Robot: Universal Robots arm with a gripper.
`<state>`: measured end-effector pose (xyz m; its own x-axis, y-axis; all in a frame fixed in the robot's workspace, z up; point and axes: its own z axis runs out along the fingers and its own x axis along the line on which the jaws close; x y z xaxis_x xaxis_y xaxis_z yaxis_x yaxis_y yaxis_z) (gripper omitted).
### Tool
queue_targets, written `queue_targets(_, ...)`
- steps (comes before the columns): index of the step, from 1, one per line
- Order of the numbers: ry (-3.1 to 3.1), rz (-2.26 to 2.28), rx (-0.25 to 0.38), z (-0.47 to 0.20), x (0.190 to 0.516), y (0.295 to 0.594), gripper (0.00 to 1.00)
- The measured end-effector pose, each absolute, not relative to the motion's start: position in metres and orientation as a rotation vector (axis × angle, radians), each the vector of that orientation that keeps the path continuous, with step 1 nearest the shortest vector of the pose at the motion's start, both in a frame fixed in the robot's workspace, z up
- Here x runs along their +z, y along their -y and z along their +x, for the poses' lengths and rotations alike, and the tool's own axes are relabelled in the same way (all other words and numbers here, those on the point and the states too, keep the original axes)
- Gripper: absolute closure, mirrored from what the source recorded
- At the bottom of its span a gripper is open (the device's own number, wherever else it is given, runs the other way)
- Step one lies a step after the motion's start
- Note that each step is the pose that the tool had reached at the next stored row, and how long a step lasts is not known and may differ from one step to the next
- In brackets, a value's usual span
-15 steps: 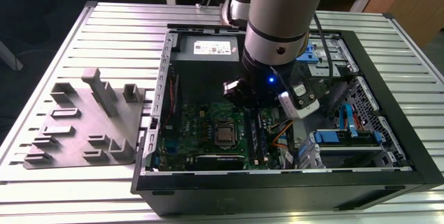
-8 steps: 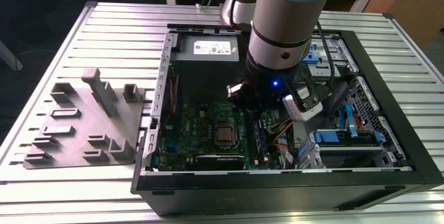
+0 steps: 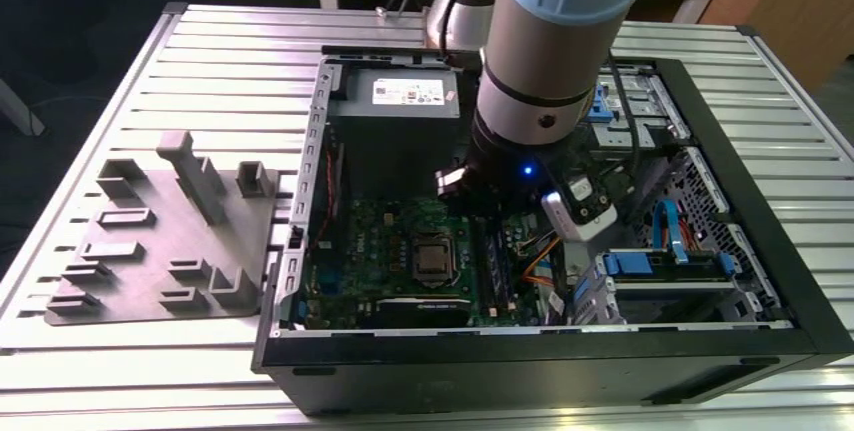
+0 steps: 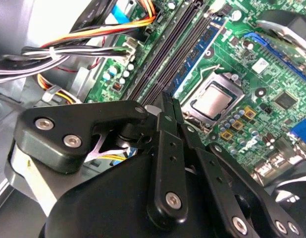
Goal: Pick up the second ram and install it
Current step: 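Insert the second ram into the second slot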
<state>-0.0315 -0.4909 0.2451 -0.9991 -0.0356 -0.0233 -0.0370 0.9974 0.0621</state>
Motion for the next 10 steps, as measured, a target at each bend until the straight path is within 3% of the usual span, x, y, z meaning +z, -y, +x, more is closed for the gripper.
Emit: queue_targets(10, -3.118, -0.057, 0.097, -0.0314, 0.2344, 0.491, 0.92)
